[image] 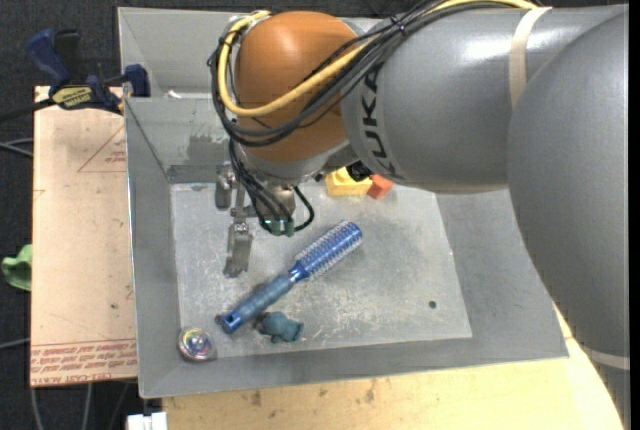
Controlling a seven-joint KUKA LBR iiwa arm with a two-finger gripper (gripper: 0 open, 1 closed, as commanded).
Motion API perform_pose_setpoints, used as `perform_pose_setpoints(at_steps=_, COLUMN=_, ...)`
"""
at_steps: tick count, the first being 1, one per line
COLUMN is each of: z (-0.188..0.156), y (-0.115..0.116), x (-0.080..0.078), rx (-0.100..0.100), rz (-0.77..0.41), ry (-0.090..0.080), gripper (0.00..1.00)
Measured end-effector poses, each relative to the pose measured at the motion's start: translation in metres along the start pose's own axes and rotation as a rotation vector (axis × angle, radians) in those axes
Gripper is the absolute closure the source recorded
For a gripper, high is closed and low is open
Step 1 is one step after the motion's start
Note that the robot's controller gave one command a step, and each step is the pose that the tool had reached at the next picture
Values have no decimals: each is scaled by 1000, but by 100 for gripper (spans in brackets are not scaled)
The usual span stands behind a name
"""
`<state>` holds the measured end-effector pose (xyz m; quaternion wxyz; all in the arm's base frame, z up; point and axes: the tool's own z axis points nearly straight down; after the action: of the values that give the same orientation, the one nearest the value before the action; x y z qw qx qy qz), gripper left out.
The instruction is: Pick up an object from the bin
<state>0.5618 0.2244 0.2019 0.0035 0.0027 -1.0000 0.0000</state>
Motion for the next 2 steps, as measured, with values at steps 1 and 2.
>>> perform_pose_setpoints(at_steps=1, z=132, y=-89, x=70, rx=0, rz=-442, ry=-17, gripper=0)
perform_pose_setpoints(at_steps=2, z=101, y=-101, x=72, rx=1, rz=-490, ry=-11, gripper=0)
